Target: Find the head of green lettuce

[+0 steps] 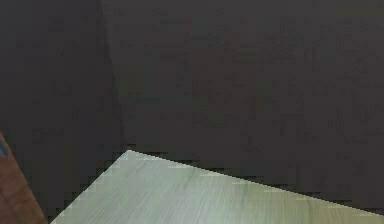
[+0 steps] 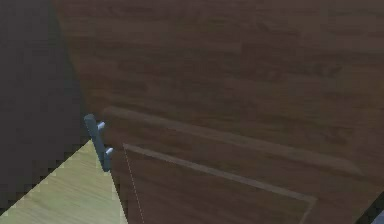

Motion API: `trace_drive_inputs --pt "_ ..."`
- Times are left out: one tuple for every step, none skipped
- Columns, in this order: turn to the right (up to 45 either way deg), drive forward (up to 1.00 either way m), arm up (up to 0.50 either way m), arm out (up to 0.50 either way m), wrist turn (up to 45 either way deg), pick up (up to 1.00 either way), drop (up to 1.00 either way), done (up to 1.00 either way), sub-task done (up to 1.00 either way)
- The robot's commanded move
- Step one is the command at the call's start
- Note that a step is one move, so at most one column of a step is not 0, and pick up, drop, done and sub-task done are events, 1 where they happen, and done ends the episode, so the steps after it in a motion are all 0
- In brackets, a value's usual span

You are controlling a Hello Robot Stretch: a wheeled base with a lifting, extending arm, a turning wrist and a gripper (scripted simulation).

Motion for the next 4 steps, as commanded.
trace_drive_inputs --pt "6.0 0.0 0.0 0.0 0.0 0.0 0.0 0.0 0.0" --pt "0.0 0.3 0.0 0.0 0.0 0.0 0.0 0.0 0.0" --pt "21.0 0.0 0.0 0.0 0.0 0.0 0.0 0.0 0.0" --pt "0.0 0.05 0.0 0.0 0.0 0.0 0.0 0.0 0.0"
